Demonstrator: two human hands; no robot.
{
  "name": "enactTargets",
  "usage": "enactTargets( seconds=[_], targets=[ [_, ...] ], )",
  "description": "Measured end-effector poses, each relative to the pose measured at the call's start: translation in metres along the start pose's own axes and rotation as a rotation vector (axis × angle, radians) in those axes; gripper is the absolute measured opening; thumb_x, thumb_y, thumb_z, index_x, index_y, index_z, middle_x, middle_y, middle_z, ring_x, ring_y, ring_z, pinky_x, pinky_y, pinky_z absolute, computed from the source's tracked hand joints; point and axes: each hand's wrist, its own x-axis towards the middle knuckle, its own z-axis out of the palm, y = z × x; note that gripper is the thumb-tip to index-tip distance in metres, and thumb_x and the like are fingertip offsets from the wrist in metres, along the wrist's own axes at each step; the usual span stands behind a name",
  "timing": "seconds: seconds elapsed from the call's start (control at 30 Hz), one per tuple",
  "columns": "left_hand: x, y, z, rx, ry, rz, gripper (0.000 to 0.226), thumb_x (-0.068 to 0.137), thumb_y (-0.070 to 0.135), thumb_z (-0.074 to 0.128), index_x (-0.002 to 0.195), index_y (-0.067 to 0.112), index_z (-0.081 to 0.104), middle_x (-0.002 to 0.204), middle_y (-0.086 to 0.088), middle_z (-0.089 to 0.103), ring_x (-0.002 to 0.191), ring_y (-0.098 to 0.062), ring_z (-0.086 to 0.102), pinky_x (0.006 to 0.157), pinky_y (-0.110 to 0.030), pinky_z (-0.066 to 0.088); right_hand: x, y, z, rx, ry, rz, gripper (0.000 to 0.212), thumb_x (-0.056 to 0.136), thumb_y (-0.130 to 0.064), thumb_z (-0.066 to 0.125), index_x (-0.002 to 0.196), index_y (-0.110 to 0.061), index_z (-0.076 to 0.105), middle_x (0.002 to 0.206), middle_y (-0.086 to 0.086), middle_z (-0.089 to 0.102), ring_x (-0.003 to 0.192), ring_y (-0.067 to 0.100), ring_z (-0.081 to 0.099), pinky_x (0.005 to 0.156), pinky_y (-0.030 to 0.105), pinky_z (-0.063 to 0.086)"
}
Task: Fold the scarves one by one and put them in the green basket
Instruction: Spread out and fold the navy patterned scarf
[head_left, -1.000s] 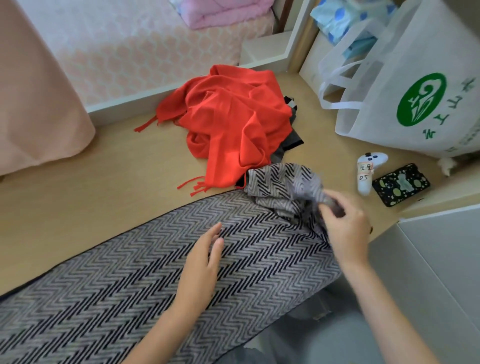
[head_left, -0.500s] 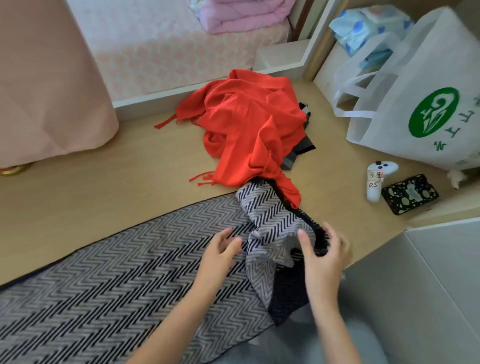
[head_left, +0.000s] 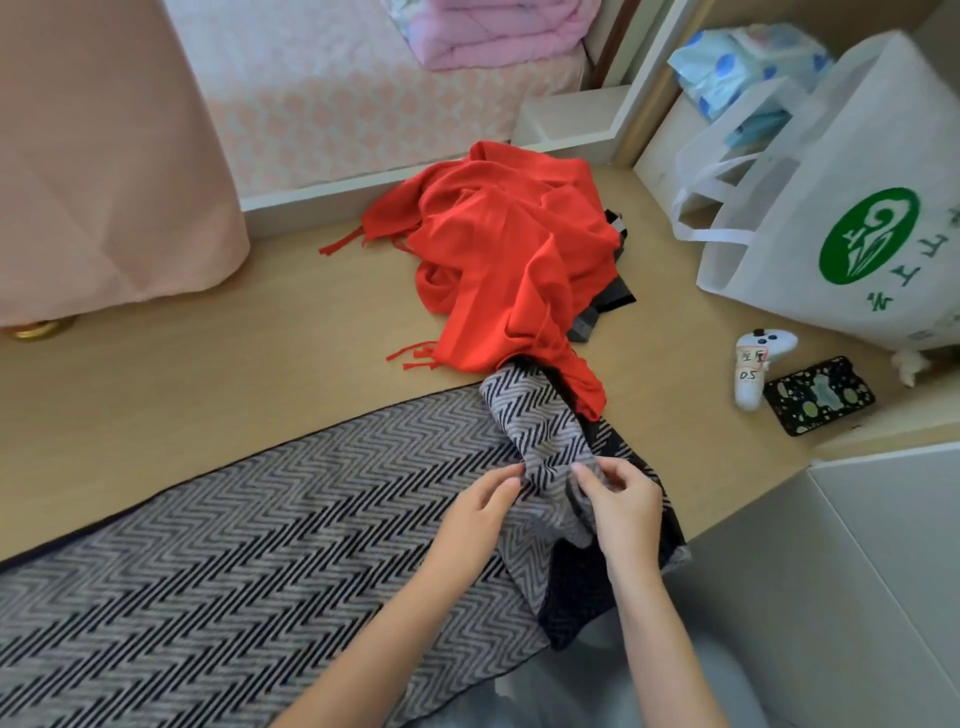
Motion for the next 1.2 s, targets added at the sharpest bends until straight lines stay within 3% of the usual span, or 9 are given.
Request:
enactTargets(
  seconds=[0.17, 0.33, 0.47, 0.57, 0.63, 0.77, 0.87, 1.0, 1.2],
  targets=[
    [-0.009, 0.006, -0.016, -0.314, 0.196, -0.003, 0.020, 0.100, 0.024, 0.045, 0.113, 0.018, 0.059, 0.111, 0.001, 0.063, 0.099, -0.011, 0.061, 0.073, -0.018, 0.052, -0.075, -0.027, 0.015, 0.092, -0.166, -0.318, 0.013, 0.082, -0.008, 0.071, 0.087, -0.021, 0.070, 0.082, -0.008, 0.068, 0.079, 0.004, 0.062, 0.072, 0.013, 0.046],
    [-0.026, -0.003, -0.045, -0.380, 0.340, 0.044, 0.012, 0.093, 0.025, 0.059, 0.096, 0.016, 0.067, 0.087, 0.010, 0.071, 0.081, 0.001, 0.065, 0.070, -0.013, 0.046, -0.120, -0.002, 0.055, -0.133, -0.559, -0.402, 0.024, 0.086, -0.023, 0.060, 0.101, -0.041, 0.067, 0.103, -0.021, 0.060, 0.096, -0.001, 0.059, 0.082, 0.022, 0.050],
    [-0.031, -0.027, -0.056, -0.053, 0.483, 0.110, 0.016, 0.085, 0.007, 0.069, 0.088, 0.022, 0.064, 0.087, 0.007, 0.070, 0.089, -0.014, 0.067, 0.070, -0.015, 0.048, -0.096, -0.008, 0.042, -0.047, -0.361, -0.447, 0.028, 0.089, -0.005, 0.059, 0.099, -0.029, 0.070, 0.103, -0.019, 0.064, 0.099, 0.001, 0.061, 0.079, 0.020, 0.049],
    [-0.034, -0.031, -0.061, 0.194, 0.539, 0.203, 0.022, 0.089, 0.012, 0.065, 0.104, 0.028, 0.064, 0.099, 0.019, 0.066, 0.097, -0.003, 0.063, 0.083, -0.021, 0.048, -0.052, -0.035, 0.036, -0.163, -0.362, -0.580, 0.037, 0.090, -0.003, 0.059, 0.117, -0.028, 0.064, 0.125, -0.018, 0.057, 0.118, -0.001, 0.049, 0.100, 0.022, 0.039],
    [-0.037, -0.031, -0.067, 0.376, 0.574, 0.288, 0.026, 0.092, 0.015, 0.061, 0.116, 0.023, 0.063, 0.106, 0.018, 0.064, 0.099, -0.001, 0.059, 0.086, -0.021, 0.046, -0.024, -0.057, 0.048, -0.336, -0.497, -0.713, 0.053, 0.089, -0.007, 0.062, 0.136, -0.028, 0.050, 0.145, -0.016, 0.041, 0.133, 0.003, 0.032, 0.112, 0.025, 0.023],
    [-0.055, -0.027, -0.082, 0.625, 0.615, 0.428, 0.015, 0.094, 0.015, 0.058, 0.106, 0.020, 0.065, 0.099, 0.014, 0.062, 0.090, -0.005, 0.059, 0.076, -0.024, 0.049, 0.001, -0.098, 0.092, -0.621, -0.827, -0.967, 0.078, 0.085, -0.009, 0.066, 0.148, -0.033, 0.026, 0.157, -0.012, 0.015, 0.146, 0.015, 0.008, 0.118, 0.040, 0.010],
    [-0.072, -0.028, -0.100, 0.702, 0.662, 0.437, 0.019, 0.090, 0.011, 0.063, 0.108, 0.016, 0.068, 0.105, 0.010, 0.064, 0.092, -0.008, 0.061, 0.075, -0.025, 0.052, -0.002, -0.122, 0.121, -0.756, -1.030, -1.019, 0.061, 0.085, -0.011, 0.067, 0.137, -0.034, 0.046, 0.158, -0.012, 0.015, 0.146, 0.015, 0.001, 0.119, 0.041, 0.006],
    [-0.101, -0.029, -0.127, 0.745, 0.732, 0.485, 0.040, 0.069, -0.010, 0.077, 0.104, 0.009, 0.071, 0.103, 0.003, 0.067, 0.085, -0.008, 0.060, 0.063, -0.020, 0.049, -0.029, -0.136, 0.146, -0.741, -1.225, -1.071, 0.023, 0.085, -0.006, 0.063, 0.096, -0.026, 0.064, 0.152, -0.009, 0.032, 0.145, 0.014, 0.011, 0.118, 0.038, 0.012],
    [-0.148, -0.047, -0.179, 0.796, 0.751, 0.515, 0.058, 0.060, -0.024, 0.073, 0.106, 0.012, 0.072, 0.106, 0.002, 0.062, 0.078, -0.015, 0.065, 0.049, -0.028, 0.051, -0.110, -0.160, 0.183, -0.588, -1.599, -0.802, 0.074, 0.071, 0.023, 0.034, 0.134, -0.012, 0.050, 0.135, -0.003, 0.051, 0.129, 0.003, 0.042, 0.110, 0.023, 0.032]
  ],
)
